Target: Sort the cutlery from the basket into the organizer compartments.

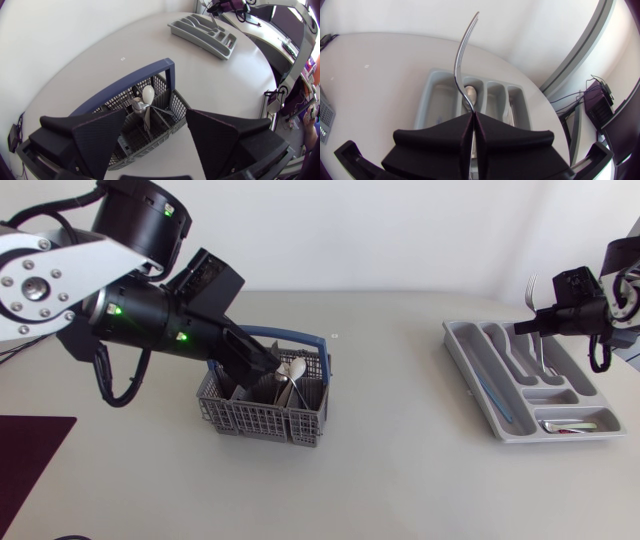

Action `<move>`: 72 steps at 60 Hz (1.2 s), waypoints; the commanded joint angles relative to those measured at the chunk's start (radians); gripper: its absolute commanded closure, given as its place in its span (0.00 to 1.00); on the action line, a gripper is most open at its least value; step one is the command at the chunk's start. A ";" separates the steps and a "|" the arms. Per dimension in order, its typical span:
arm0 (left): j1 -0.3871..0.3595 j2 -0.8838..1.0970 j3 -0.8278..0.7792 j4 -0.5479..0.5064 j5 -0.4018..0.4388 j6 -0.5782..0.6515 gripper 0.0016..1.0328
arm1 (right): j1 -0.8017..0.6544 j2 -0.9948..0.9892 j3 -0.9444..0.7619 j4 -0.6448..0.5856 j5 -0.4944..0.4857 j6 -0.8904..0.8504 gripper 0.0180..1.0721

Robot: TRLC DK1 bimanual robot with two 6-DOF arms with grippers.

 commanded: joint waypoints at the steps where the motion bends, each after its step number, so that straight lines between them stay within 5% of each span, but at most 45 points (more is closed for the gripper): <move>1: -0.004 -0.022 -0.039 0.023 -0.018 0.024 0.20 | -0.014 0.119 0.084 0.048 0.051 0.008 0.95; 29: -0.053 -0.058 -0.063 0.013 -0.061 0.023 0.20 | -0.054 0.464 0.361 0.037 0.189 0.064 0.95; 52: -0.076 -0.072 -0.077 -0.016 -0.070 0.029 0.20 | -0.055 0.625 0.513 -0.068 0.204 0.082 0.94; 72: -0.075 -0.095 -0.129 -0.010 -0.072 0.032 0.20 | -0.049 0.596 0.472 -0.078 0.198 0.099 0.60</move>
